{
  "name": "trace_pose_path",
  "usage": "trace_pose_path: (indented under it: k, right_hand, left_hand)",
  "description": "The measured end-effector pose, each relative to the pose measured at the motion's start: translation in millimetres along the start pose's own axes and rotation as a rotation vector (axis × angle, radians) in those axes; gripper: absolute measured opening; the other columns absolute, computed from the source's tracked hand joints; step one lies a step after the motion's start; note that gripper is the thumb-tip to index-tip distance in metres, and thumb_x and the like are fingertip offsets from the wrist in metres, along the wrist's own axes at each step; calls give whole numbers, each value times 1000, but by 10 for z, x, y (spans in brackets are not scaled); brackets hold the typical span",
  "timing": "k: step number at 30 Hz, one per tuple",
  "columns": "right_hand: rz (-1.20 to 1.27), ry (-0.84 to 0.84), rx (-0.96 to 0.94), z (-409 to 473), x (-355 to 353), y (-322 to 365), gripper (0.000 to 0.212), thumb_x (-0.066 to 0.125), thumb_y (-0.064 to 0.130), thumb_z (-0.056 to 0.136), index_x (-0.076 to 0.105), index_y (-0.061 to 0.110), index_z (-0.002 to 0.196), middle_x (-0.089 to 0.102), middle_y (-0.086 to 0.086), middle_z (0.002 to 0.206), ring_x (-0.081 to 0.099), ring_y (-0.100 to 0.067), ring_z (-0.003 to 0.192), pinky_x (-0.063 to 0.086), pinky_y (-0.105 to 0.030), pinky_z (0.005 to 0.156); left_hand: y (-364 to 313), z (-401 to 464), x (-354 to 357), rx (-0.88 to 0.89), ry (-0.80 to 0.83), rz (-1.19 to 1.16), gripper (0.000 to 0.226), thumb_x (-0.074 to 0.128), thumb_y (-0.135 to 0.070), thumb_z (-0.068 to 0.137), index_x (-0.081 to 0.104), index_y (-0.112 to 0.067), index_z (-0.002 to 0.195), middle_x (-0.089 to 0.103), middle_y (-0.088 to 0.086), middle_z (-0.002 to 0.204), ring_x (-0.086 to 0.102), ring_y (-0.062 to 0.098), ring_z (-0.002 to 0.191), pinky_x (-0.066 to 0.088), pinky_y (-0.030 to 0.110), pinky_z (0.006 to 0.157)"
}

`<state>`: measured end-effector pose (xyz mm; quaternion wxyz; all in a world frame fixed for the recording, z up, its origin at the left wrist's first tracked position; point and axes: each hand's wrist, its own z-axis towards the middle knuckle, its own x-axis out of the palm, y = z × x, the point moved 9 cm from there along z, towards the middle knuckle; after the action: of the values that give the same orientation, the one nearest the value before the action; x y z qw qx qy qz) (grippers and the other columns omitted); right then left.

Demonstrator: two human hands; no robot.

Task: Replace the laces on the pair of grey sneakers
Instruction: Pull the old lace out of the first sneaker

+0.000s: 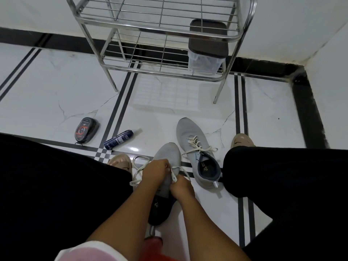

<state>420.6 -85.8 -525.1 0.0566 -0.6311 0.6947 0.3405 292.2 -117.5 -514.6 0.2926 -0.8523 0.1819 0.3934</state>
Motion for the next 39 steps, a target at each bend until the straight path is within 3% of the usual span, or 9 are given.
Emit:
trace_pose_path:
  k: [6,12,15,18,20,25,29,35,39]
  right_hand:
    - [-9,10,2,-18,16,11,34,47,28,91,58,17,122,61,-11,124,58,-32,112,47,-32,89]
    - [-44,18,5,9,-11,19,27,46,27,94,56,19,117,60,-9,120,58,-31,108,40,-28,76]
    - [-122,33,-46,-3,26,137,28,46,29,93,55,23,118,60,-8,122,58,-30,110,42,-30,80]
    - [-184,45,-63,-17,81,147,30,44,26,93,54,23,121,59,-8,125,57,-30,113,45,-33,87]
    - [-172,50,-60,-29,88,130,28,43,27,93,55,21,117,59,-9,124,57,-31,111,45,-33,87]
    - [-115,29,-31,-42,37,115,36,42,37,94,57,20,122,60,-9,122,58,-30,110,47,-33,89]
    - [-119,-3,-5,-6,-6,87,32,43,32,95,56,19,120,60,-9,122,58,-29,109,46,-31,83]
    - [-141,-29,-25,-22,-8,117,27,42,31,95,57,17,114,62,-9,118,60,-29,107,47,-34,85]
    - [-142,-24,-32,-15,-11,124,25,44,26,93,57,18,113,63,-8,116,60,-28,104,47,-32,82]
  left_hand:
    - [55,-75,103,-54,34,-82,16,52,-31,91,66,-26,97,68,4,103,61,24,103,39,27,75]
    - [754,-264,28,-782,-404,-1727,28,45,-9,84,38,-15,58,40,2,50,33,9,28,28,11,38]
    - [911,-329,-72,-972,-593,-1953,33,46,-23,90,37,-17,59,37,-3,56,34,9,32,33,12,46]
    - [982,-227,-197,-839,-313,-1148,36,55,-40,87,63,-5,89,67,13,88,66,29,78,53,34,78]
    - [866,-169,-222,-684,-176,-527,33,55,-32,87,61,-13,114,59,11,122,57,32,109,45,38,89]
    - [444,-348,-398,-370,-444,161,42,53,-21,91,46,-28,132,50,9,129,48,31,118,37,45,98]
    - [112,-268,-197,41,-381,226,17,56,-31,88,68,-28,101,57,-2,111,51,21,104,33,36,93]
    - [61,-122,-85,55,-319,250,15,51,-28,90,61,-23,100,55,-1,106,55,22,104,34,37,89]
    - [33,-78,-94,82,-262,308,8,74,-18,72,66,-17,73,59,4,81,61,25,75,43,34,66]
